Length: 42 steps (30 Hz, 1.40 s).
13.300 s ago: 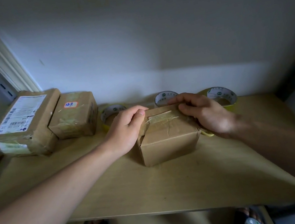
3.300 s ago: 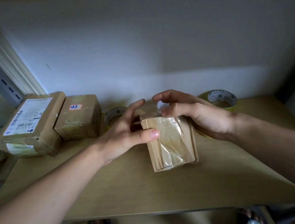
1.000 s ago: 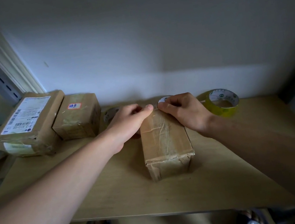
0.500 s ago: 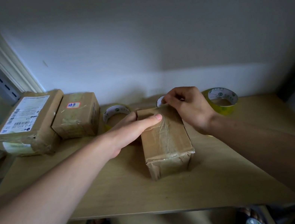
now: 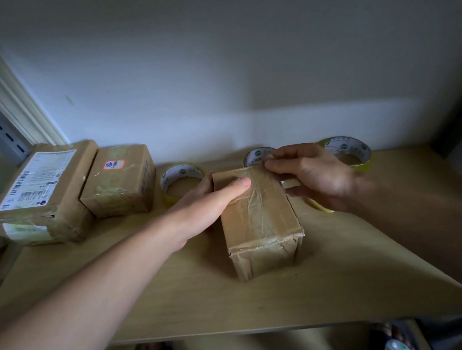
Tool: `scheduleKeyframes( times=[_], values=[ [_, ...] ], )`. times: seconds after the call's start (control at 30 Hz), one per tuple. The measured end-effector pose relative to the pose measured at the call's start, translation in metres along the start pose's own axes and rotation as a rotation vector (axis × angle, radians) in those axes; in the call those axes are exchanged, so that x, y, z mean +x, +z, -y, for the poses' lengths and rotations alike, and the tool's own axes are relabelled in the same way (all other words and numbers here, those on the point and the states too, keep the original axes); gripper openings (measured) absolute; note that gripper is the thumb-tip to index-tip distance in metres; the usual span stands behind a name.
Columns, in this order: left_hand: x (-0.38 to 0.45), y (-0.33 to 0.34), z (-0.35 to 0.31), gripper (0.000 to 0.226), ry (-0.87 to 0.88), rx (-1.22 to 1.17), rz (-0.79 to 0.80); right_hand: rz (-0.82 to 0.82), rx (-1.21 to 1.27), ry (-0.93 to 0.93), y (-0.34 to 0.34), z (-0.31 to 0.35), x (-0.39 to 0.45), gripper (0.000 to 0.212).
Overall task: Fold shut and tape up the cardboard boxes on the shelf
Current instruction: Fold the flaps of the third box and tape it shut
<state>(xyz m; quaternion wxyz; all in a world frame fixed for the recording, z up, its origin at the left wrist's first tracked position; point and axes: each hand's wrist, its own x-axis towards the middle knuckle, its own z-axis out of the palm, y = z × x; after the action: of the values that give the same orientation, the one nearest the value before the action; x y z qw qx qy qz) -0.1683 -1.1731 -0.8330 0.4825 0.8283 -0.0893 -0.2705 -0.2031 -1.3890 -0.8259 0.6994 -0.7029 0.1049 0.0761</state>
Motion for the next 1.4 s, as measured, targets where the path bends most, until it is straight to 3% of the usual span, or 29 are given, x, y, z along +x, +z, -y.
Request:
scheduleKeyframes(
  times=[0.07,0.27,0.47,0.67,0.8,0.9,1.03,1.13,1.4],
  values=[
    [0.000,0.000,0.001,0.053,0.006,-0.006,0.000,-0.001,0.000,0.021,0.003,0.000,-0.002,0.007],
    [-0.005,0.004,-0.001,0.027,0.054,-0.051,0.001,-0.033,-0.148,0.036,0.012,-0.003,-0.005,0.017],
    [-0.008,0.007,-0.005,0.054,0.168,-0.131,0.033,-0.086,-0.176,-0.147,0.010,0.004,-0.015,0.025],
    [-0.010,0.004,-0.004,0.072,0.481,-0.154,-0.159,-0.030,-0.039,-0.207,0.010,0.022,-0.023,0.012],
    [-0.014,0.003,-0.007,0.082,0.609,-0.123,-0.137,0.145,-0.038,-0.092,0.003,0.021,-0.023,0.056],
    [-0.014,-0.005,-0.010,0.103,0.621,0.004,-0.077,0.225,-0.116,-0.093,-0.005,0.023,-0.024,0.075],
    [-0.012,-0.012,-0.005,0.118,0.555,0.044,0.114,0.282,-0.202,-0.107,-0.002,0.027,-0.027,0.079],
    [-0.013,-0.009,-0.004,0.121,0.578,0.073,0.113,0.246,-0.242,-0.016,0.001,0.031,-0.026,0.084],
    [-0.012,-0.010,0.002,0.127,0.561,0.174,0.126,0.113,-0.200,-0.095,0.009,0.032,-0.027,0.025]
  ],
)
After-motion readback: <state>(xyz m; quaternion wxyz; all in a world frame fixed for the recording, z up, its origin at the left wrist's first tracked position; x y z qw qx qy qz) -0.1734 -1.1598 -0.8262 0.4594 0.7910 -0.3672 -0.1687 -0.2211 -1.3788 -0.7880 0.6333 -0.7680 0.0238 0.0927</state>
